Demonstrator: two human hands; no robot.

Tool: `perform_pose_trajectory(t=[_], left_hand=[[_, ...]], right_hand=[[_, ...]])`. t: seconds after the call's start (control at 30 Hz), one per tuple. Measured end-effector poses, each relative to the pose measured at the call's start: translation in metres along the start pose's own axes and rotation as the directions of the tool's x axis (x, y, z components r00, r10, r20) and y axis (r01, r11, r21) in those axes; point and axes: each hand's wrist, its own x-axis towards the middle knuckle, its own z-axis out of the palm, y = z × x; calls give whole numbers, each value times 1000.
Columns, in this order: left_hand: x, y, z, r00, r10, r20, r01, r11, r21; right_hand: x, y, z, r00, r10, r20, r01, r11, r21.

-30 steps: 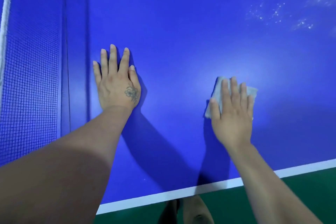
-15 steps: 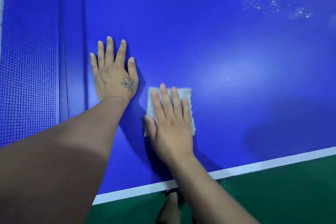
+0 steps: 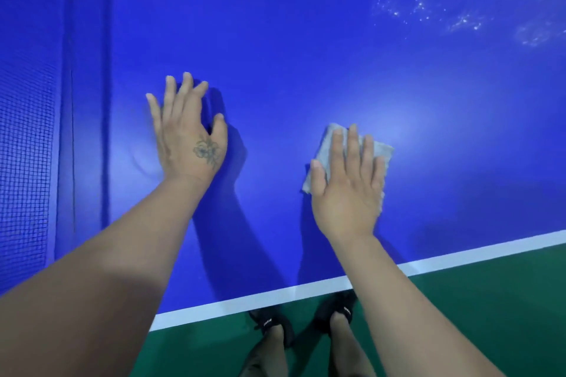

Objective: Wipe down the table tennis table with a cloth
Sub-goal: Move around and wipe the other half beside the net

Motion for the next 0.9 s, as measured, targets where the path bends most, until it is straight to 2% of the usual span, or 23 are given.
perform_pose_trajectory(t=[0.13,0.2,0.37,0.5,0.63,0.8,0.9], left_hand=[[19,51,21,998,54,16,-52,991,-120],[26,76,35,998,53,38,-49,993,-106],[21,105,61,999,11,45,-20,981,194],[24,104,64,997,-24,68,5,962,271],[25,109,65,995,-36,89,6,949,314],[26,110,64,994,-58,97,22,942,336],[26,110,66,994,-57,97,21,941,339]], right_hand=[[-10,-34,2,970,-242,29,242,970,8],[-38,-26,-1,936,-346,68,344,938,36],[-84,34,-6,878,-459,136,459,888,36],[-74,80,-12,889,-444,108,441,896,55],[-25,105,-17,949,-313,32,312,949,41],[54,82,-18,978,-208,9,208,978,-2],[80,54,-15,957,-289,28,289,957,-2]])
